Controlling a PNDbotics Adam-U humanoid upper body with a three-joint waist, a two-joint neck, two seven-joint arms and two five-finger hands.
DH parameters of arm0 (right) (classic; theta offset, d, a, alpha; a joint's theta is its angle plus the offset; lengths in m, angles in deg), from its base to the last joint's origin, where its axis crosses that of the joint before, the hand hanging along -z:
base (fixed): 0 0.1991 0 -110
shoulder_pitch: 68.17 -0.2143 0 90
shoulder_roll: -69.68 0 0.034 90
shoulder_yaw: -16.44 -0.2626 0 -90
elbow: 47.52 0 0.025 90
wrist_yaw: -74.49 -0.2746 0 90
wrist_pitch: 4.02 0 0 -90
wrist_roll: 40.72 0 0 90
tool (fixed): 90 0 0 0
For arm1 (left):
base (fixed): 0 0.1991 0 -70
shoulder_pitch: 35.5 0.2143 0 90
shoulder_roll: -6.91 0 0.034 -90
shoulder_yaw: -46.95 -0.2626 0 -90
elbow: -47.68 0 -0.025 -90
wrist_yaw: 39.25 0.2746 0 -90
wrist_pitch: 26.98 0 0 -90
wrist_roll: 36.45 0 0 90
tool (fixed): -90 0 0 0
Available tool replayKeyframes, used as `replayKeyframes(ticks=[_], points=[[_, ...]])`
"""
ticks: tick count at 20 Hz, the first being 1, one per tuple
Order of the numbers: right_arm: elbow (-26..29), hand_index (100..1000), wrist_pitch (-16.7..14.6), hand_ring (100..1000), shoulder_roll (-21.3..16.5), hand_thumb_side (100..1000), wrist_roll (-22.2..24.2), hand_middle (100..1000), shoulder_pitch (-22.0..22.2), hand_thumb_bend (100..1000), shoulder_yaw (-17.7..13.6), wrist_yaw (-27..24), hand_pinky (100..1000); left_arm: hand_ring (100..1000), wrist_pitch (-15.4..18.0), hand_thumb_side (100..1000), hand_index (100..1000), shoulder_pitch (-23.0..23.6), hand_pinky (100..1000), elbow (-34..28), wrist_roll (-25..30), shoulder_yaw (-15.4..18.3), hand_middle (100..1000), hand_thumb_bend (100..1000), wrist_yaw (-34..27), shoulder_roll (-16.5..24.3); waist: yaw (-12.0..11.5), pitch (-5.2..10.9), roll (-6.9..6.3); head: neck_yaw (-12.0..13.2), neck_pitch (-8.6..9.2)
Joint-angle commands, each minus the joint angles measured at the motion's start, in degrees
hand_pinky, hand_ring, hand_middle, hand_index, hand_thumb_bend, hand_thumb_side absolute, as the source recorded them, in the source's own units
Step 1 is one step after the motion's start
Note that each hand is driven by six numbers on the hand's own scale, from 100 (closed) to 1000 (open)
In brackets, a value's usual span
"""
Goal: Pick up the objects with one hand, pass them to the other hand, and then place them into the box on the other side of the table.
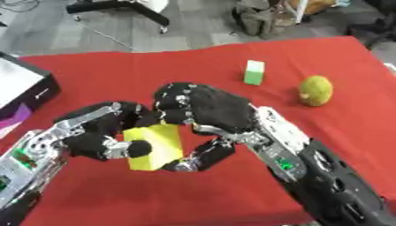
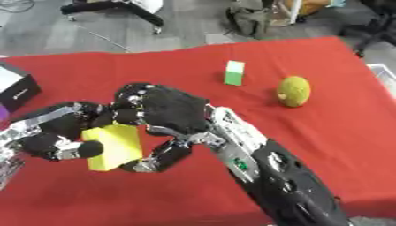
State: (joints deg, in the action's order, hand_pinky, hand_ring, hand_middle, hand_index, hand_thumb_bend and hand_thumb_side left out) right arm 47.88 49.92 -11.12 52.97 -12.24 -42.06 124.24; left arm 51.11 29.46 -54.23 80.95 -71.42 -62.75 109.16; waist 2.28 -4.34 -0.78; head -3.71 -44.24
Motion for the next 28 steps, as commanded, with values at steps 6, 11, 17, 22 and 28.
replayKeyframes(ticks=[6,11,17,22,28], points=[[0.07,802,0.77,658,0.98,241,-0.17,553,-1.24,238,-0.8,2.26,756,348,-1.07,182,465,-1.14,702,-2.46,-0.46,-3.53,214,304,-1.57,-1.67,-0.02,0.71,-0.11,-2.02,0.12],[-0.17,828,1.23,681,0.82,303,0.52,591,-1.03,282,-0.97,3.62,765,334,-1.75,165,434,-0.91,697,-2.0,-1.41,-3.61,183,270,-2.21,-1.5,-0.03,0.79,-0.09,-2.79,0.12],[-0.6,926,2.53,751,0.67,453,4.19,721,-0.81,419,-1.04,5.88,790,331,-2.14,163,432,-0.62,694,-1.3,-1.88,-3.39,180,271,-1.85,-1.17,0.0,0.86,-0.08,-3.42,0.12],[-0.39,946,3.18,764,0.52,490,7.35,754,-0.67,439,-1.19,6.02,796,329,-2.21,163,430,-0.27,693,-0.61,-2.58,-2.99,178,271,-1.23,-0.84,0.18,0.91,-0.07,-3.51,0.12],[0.15,945,3.83,766,0.24,515,7.79,756,-0.32,449,-1.65,5.39,798,327,-1.92,164,429,0.13,692,-0.16,-3.23,-2.39,176,271,-0.9,-0.72,0.23,0.94,-0.03,-3.49,0.12]])
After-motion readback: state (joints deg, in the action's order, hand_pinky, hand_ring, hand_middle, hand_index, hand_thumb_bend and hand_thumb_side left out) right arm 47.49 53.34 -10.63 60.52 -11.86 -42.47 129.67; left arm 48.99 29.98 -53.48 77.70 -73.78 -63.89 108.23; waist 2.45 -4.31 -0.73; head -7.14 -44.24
